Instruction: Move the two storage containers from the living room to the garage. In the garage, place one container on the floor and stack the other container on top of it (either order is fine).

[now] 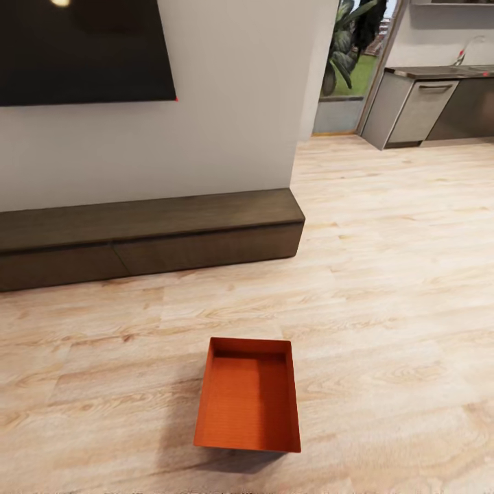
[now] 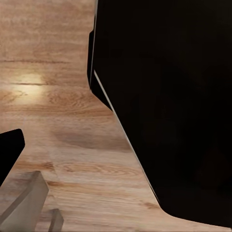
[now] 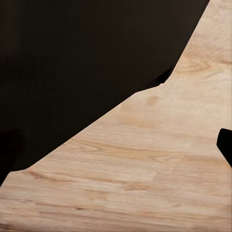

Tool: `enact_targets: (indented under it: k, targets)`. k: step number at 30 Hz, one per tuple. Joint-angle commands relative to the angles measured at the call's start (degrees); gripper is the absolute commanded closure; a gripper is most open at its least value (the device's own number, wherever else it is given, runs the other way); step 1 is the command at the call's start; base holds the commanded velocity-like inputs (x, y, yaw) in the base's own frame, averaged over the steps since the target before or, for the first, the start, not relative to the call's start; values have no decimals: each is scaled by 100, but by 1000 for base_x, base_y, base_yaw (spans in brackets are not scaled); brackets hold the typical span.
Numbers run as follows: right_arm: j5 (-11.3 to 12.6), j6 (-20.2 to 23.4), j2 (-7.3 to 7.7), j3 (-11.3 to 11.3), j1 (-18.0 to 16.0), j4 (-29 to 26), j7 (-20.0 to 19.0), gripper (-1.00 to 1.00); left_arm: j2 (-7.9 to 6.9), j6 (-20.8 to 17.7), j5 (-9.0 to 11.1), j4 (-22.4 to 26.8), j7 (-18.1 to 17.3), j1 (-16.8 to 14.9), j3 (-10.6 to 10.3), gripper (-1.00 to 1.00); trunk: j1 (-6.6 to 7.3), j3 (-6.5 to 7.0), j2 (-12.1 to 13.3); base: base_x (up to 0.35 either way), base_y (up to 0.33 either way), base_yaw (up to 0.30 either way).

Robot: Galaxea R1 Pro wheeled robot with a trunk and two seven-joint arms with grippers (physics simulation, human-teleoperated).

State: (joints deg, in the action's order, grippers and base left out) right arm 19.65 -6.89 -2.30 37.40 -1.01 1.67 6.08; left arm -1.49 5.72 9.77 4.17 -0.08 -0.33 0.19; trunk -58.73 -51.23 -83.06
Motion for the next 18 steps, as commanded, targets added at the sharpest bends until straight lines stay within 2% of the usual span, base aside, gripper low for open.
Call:
enact_targets:
  k: [1,9,18]
  targets:
    - [49,-32,-5,48,-5,18,7,-100,0,17,32,-4,-1,-2,-2,-100,0,-13,-2,0,0,0]
    - [46,-32,-7,48,-5,18,7,-100,0,17,32,-4,-1,-2,-2,-100,0,-82,-2,0,0,0]
    - [67,-32,-7,43,-5,18,14,-100,0,17,27,-4,-1,-2,0,-100,0,-94,-2,0,0,0]
